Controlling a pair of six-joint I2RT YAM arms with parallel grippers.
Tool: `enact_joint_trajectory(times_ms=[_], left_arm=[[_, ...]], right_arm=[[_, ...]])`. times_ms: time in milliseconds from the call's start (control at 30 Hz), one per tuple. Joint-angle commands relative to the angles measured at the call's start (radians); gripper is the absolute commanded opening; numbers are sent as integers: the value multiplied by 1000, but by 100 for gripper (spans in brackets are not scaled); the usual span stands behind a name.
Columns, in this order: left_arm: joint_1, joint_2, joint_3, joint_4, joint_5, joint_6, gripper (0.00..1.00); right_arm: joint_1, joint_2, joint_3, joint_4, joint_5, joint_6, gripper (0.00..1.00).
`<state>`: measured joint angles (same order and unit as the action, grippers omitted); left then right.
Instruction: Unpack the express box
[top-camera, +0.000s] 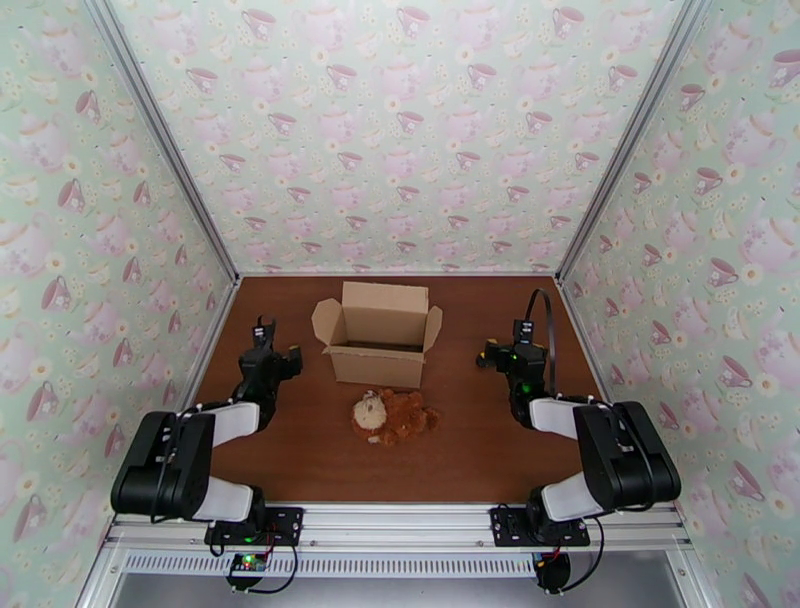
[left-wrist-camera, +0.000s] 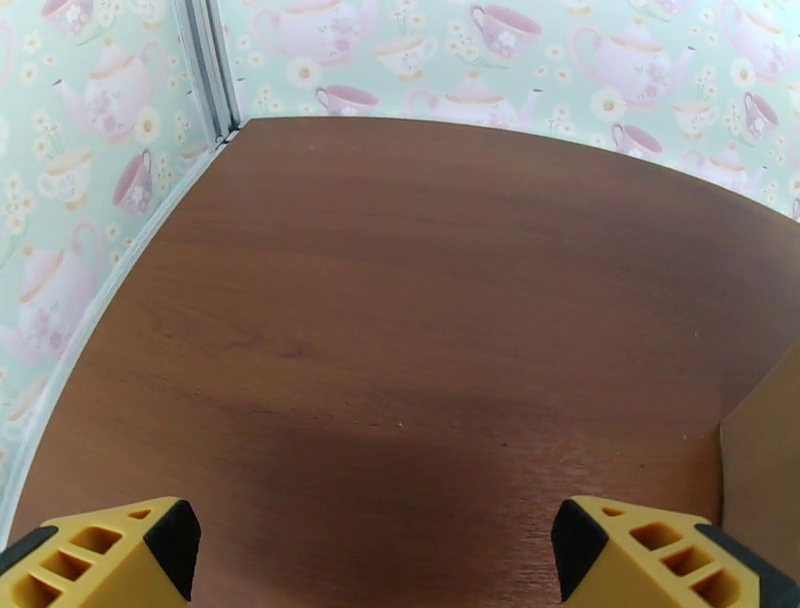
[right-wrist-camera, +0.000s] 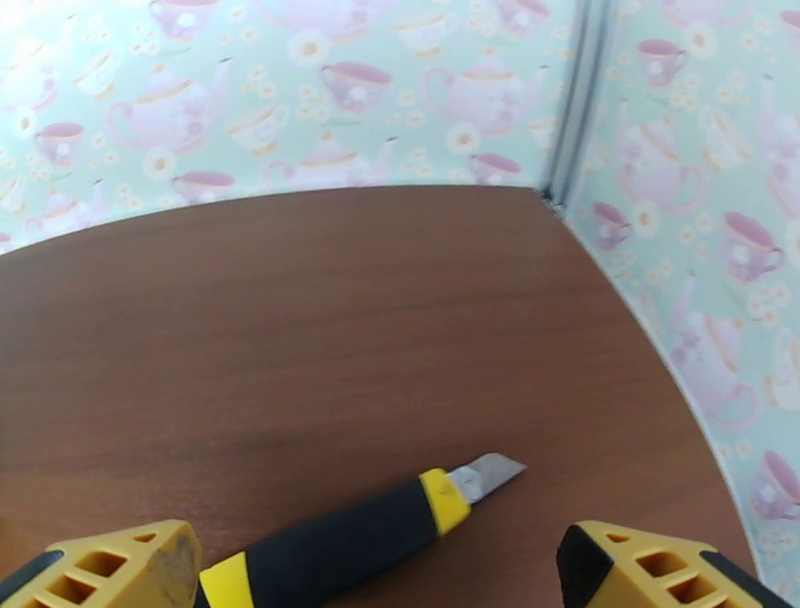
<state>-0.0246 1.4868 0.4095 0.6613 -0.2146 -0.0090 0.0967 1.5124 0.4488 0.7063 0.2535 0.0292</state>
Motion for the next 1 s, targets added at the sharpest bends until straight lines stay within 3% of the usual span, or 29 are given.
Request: enact_joint_trajectory(times_ms=[0, 33, 133, 967], left_arm=[[7, 45, -31, 230, 68, 33, 100], [7, 60, -49, 283, 72, 37, 100], [7, 62, -81, 338, 53, 26, 100], [-9, 64, -61, 305, 25, 44, 100]], right_arm=[[-33, 29, -52, 187, -90, 12, 100], [-34, 48, -72, 254, -97, 7, 100], [-35, 40, -62, 217, -93, 9, 100], [-35, 37, -54, 192, -100, 5, 100]])
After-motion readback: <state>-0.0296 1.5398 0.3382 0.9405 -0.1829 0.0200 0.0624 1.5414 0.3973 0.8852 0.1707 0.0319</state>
